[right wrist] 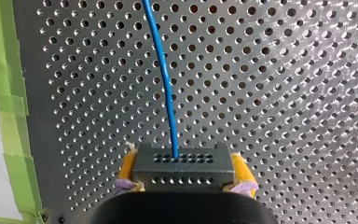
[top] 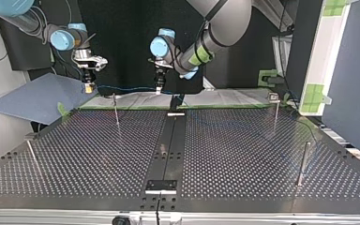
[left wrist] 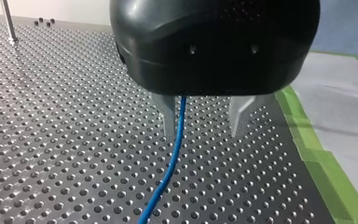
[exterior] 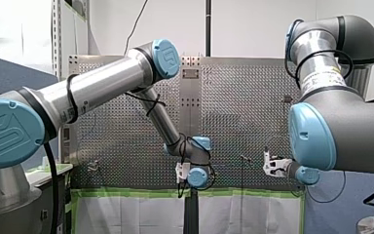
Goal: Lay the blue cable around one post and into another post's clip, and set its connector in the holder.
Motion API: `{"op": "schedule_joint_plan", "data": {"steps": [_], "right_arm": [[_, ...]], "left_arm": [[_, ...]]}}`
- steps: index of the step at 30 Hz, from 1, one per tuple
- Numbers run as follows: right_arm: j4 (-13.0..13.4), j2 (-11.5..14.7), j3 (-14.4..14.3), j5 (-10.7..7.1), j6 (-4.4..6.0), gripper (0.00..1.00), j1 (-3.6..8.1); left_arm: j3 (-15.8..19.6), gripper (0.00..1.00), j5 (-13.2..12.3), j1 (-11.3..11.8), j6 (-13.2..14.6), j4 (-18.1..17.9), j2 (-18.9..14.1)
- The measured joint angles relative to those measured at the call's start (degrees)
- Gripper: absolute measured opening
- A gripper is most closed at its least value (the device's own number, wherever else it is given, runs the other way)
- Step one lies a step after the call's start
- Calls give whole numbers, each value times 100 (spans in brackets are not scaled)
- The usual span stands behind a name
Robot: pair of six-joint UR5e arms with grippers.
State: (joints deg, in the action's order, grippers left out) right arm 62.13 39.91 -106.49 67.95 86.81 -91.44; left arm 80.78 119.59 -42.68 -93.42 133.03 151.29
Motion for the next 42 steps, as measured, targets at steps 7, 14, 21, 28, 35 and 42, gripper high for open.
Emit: {"op": "schedule_joint_plan", "data": {"steps": [7,14,21,28,35,42], "right_arm": [[2,1,1,0,-3,0,-3],[2,2,0,0,-5,0,-9],[2,1,0,0,-11,0,-12],[2,-2,1,0,-13,0,-12],[2,3,6,0,-5,0,-9],[-6,5,9,6,-11,0,-4]], "left_arm": [[-2,27,39,-29,0,-36,0],[-1,18,46,-41,8,-39,0],[-1,0,-15,-47,6,-39,0],[-2,0,-228,-49,31,-43,0],[-3,0,-290,-138,184,-191,0],[-17,0,-416,-362,143,-568,6]]}}
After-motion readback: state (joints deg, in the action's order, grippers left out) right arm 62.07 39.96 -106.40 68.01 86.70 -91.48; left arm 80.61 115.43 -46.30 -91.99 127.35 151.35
